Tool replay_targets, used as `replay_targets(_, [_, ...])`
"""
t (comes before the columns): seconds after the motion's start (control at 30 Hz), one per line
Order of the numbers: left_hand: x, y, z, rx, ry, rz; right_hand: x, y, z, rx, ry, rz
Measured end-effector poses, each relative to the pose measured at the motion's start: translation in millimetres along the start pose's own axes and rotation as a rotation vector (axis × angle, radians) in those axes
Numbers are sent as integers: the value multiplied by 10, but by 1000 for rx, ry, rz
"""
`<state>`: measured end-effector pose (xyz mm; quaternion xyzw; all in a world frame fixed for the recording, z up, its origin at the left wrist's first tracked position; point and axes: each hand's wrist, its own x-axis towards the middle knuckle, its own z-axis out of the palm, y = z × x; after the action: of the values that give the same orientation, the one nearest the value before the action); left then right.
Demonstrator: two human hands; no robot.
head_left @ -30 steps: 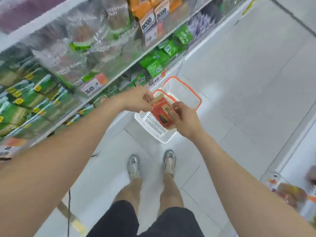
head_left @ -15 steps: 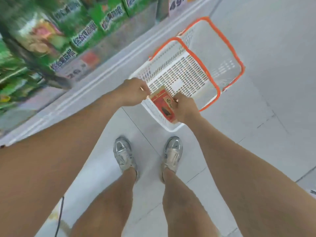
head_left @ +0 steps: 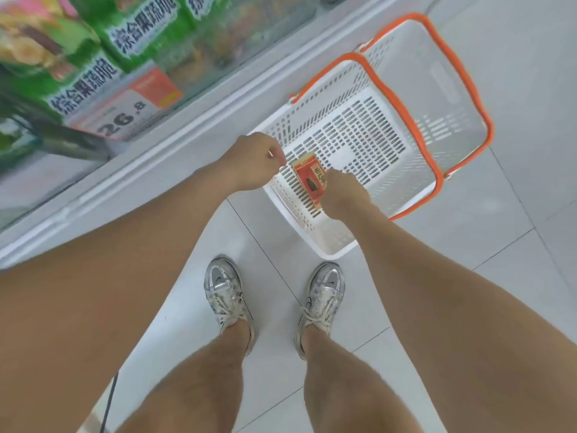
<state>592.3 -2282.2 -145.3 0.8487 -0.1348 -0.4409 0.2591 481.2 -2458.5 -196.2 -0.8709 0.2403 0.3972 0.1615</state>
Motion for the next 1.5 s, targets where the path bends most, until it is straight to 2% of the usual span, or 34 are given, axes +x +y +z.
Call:
replay_targets(0.27, [-770, 743, -633, 29, -60, 25, -856, -469, -974, -66, 1, -237])
replay_targets(0.5, [-1987, 1701, -1556, 137, -86, 4, -2288, -851, -2181, -128, 34, -353])
replay_targets(0.67, [-3106, 2377, -2146, 153, 12, -1, -3379, -1089, -3057, -158, 51, -481])
replay_targets(0.8, [-4078, 2574, -2395, 25, 142, -20, -4244, -1330, -3490, -187, 82, -604])
replay_targets(0.97, [-5180, 2447, -2610, -64, 371, -41, -5206, -1726, -3645, -222, 155, -768])
replay_targets(1.17, [-6483, 1781, -2734, -302, 708, -85, -6230, -2407, -3284, -55, 276, -941])
replay_targets(1.33, [-7697, 974, -2537, -429, 972, -133, -6982, -3170, -2611, 1, 202, -1133])
replay_targets(1.5, [-8792, 17, -2130, -521, 1104, -306, -7775, -3967, -1657, -43, 101, -1261])
